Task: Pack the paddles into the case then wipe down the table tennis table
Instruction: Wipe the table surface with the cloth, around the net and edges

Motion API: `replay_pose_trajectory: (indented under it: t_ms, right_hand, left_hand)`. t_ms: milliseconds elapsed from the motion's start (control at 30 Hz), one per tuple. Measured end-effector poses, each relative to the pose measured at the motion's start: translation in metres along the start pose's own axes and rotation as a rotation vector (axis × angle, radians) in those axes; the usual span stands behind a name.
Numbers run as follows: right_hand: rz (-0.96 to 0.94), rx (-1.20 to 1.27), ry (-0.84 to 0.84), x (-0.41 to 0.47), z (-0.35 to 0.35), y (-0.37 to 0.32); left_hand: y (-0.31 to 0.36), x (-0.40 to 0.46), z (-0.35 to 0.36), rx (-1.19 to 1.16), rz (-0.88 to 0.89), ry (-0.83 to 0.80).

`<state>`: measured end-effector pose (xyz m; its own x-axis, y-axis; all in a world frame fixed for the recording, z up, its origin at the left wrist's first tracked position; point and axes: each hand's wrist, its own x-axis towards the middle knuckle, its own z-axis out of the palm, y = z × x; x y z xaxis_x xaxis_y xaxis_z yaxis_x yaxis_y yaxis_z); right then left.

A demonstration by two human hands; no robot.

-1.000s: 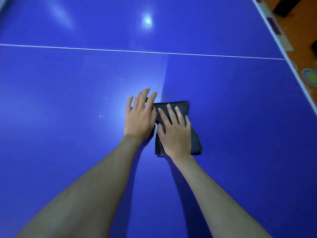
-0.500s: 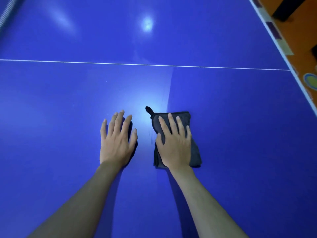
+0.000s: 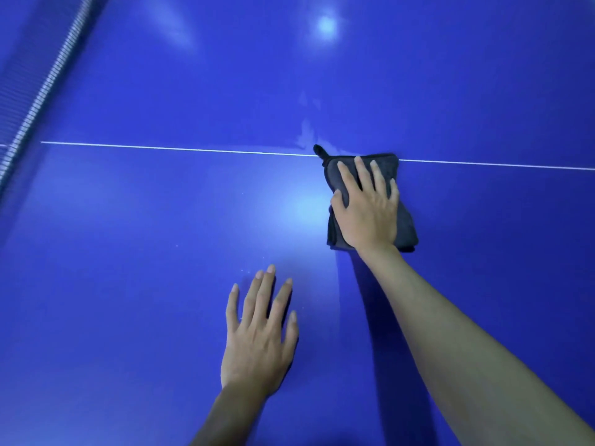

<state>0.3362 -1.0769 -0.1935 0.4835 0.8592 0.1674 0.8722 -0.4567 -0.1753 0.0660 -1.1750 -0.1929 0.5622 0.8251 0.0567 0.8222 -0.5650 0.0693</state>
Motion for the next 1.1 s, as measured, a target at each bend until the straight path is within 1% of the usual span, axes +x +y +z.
replay_pose_trajectory:
  t_ms: [267,467,667,833,900,967,1033,1100]
  right_hand:
    - [-0.028,0.020,-0.007,0.049,0.013,-0.017]
    - [-0.053,0.033,0.002,0.020,0.010,-0.019]
    - [-0.054,0.045,-0.014,-0.066,0.000,-0.035]
    - [-0.046,0.034,0.052,-0.163,-0.012,-0.047]
    - [-0.042,0.028,0.091,-0.201,-0.016,-0.051]
    - [-0.036,0.045,0.102,-0.235,-0.022,-0.056]
    - [-0.020,0.034,0.094,-0.271,-0.028,-0.059]
    - [-0.017,0.015,0.076,-0.303,-0.033,-0.061]
  left_hand:
    - [-0.001,0.002,0.001,0.011,0.007,-0.026]
    - [0.000,0.000,0.001,-0.035,-0.008,-0.015]
    - [0.000,0.000,0.002,-0.106,-0.019,0.016]
    - [-0.002,-0.003,0.002,-0.151,-0.023,0.057]
    - [0.006,-0.003,-0.001,-0.125,-0.085,0.098]
    - [0.015,-0.007,-0.009,-0.198,-0.166,0.149]
    - [0.023,-0.018,-0.015,-0.251,-0.190,0.178]
    - [0.024,-0.039,-0.017,-0.256,-0.180,0.201]
